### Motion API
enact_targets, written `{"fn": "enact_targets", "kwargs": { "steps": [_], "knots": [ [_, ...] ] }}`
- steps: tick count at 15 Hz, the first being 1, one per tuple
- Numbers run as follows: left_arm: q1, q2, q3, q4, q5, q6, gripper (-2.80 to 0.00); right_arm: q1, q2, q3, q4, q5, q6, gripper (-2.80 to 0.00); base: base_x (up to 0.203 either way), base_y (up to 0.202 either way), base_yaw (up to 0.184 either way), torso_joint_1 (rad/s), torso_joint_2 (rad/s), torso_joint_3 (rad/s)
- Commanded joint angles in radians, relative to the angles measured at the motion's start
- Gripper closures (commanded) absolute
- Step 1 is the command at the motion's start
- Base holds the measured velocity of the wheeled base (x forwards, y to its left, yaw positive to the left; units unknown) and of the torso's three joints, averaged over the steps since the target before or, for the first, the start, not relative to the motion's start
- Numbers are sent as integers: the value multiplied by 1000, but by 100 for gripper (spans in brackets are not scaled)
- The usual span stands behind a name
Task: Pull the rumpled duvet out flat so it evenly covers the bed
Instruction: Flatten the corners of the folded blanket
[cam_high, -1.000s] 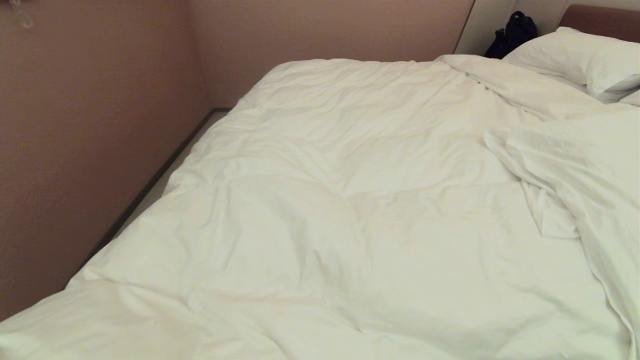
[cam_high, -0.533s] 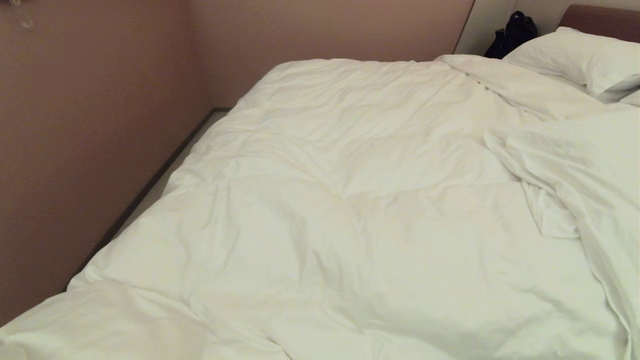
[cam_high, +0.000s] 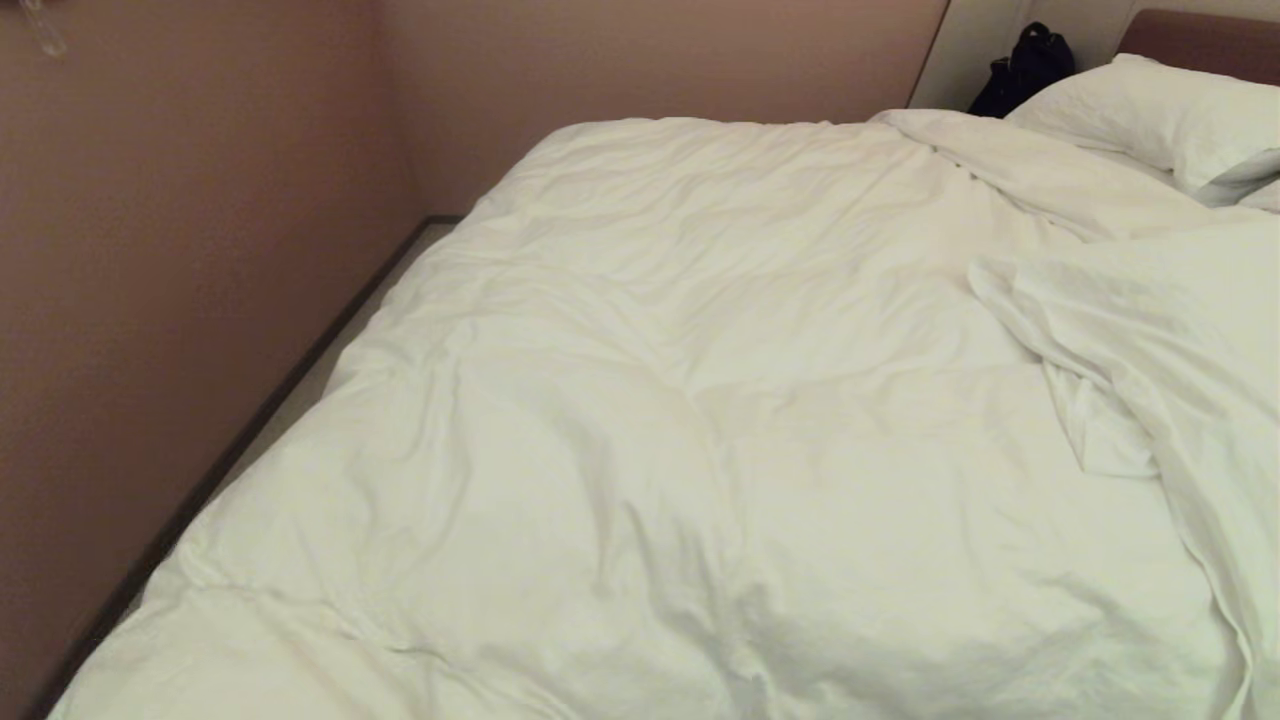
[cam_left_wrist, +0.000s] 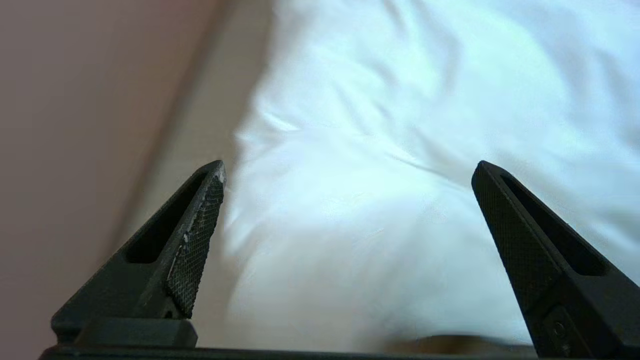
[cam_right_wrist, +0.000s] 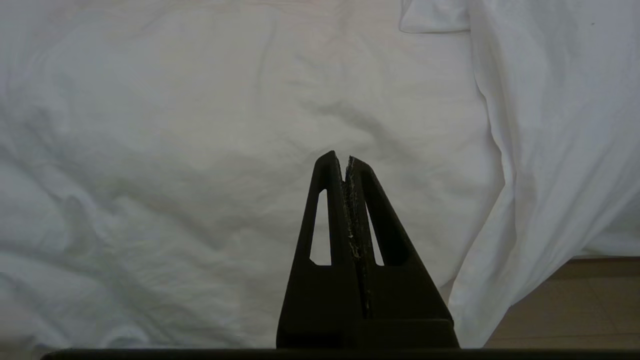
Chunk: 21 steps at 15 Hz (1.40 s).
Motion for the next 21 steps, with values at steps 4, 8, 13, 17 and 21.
{"fn": "enact_targets", "kwargs": {
  "steps": [4, 8, 13, 17, 21],
  "knots": [
    [0, 66, -58, 200, -31, -74, -280, 0, 1, 0, 0, 0, 0, 0, 0, 0, 0, 0, 0, 0],
    [0, 63, -59, 201, -24, -81, -280, 0, 1, 0, 0, 0, 0, 0, 0, 0, 0, 0, 0, 0],
    [0, 17, -51, 198, -6, -79, -280, 0, 1, 0, 0, 1, 0, 0, 0, 0, 0, 0, 0, 0],
    [0, -9, -53, 199, -5, -78, 0, 0, 1, 0, 0, 0, 0, 0, 0, 0, 0, 0, 0, 0],
    [0, -17, -47, 176, -11, -78, 0, 0, 1, 0, 0, 1, 0, 0, 0, 0, 0, 0, 0, 0]
  ]
}}
